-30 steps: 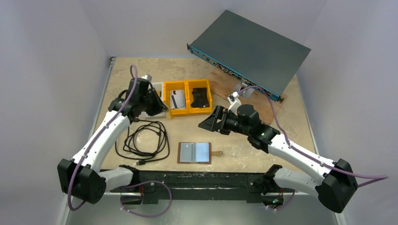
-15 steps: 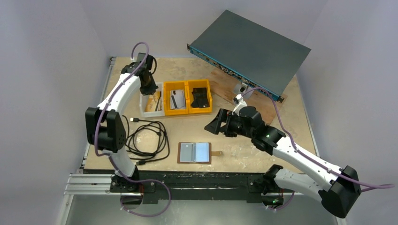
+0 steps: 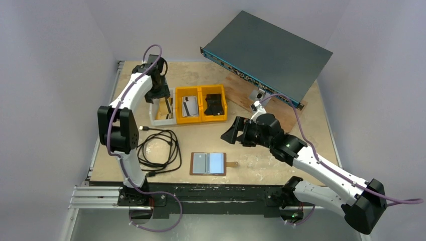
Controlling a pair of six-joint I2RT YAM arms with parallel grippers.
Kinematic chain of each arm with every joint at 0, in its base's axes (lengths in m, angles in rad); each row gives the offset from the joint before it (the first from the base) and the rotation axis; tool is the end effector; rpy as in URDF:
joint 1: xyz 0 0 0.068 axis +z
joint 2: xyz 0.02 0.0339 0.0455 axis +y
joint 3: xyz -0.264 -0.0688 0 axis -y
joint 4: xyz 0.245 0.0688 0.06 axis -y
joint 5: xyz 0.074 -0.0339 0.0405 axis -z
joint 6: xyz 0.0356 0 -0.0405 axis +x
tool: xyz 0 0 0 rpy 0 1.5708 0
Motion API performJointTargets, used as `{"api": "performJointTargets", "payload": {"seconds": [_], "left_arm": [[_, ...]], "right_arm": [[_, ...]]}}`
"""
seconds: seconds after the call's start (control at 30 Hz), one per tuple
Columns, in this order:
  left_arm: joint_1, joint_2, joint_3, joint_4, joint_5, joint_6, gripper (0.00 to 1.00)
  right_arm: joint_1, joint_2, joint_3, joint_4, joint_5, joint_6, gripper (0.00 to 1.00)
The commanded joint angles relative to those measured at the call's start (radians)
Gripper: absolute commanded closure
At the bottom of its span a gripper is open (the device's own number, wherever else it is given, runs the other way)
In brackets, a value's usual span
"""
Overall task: Take the credit cards out of the card holder
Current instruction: Place the credit card in the storage box, then remove the credit card from the card holder.
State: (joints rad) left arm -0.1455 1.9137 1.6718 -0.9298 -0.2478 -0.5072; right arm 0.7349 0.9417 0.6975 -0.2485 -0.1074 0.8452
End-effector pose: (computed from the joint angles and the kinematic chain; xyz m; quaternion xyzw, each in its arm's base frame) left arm 0.4002 -0.0498 0.2617 -0.1990 0.9524 0.0517 0.2252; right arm 0.1557 0.1458 0.2742 0.0197 0.8572 0.3966 0.3280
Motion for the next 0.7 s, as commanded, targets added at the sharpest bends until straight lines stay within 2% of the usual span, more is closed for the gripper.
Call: {"api": "performJointTargets", "payload": {"seconds": [0.0, 0.2, 0.37, 0.67], "left_arm": [[0.004, -0.145, -0.017, -0.001, 0.060, 0.011, 0.36], [-0.001, -0.356, -0.169, 0.034, 0.255, -0.007, 0.29], [-0.050, -0.546, -0.358, 0.106, 0.405, -0.027, 0.27], [-0.107, -0.799, -0.696, 0.184, 0.522, -0.086, 0.26]], "right_arm": [[0.004, 0.024, 0.057, -0.012, 0.055, -0.025, 0.08], [0.030, 0.095, 0.074, -0.016, 0.083, -0.017, 0.08], [0.172, 0.191, 0.120, -0.023, 0.190, 0.013, 0.10], [0.376, 0.430, 0.225, -0.061, 0.346, 0.123, 0.19]]}}
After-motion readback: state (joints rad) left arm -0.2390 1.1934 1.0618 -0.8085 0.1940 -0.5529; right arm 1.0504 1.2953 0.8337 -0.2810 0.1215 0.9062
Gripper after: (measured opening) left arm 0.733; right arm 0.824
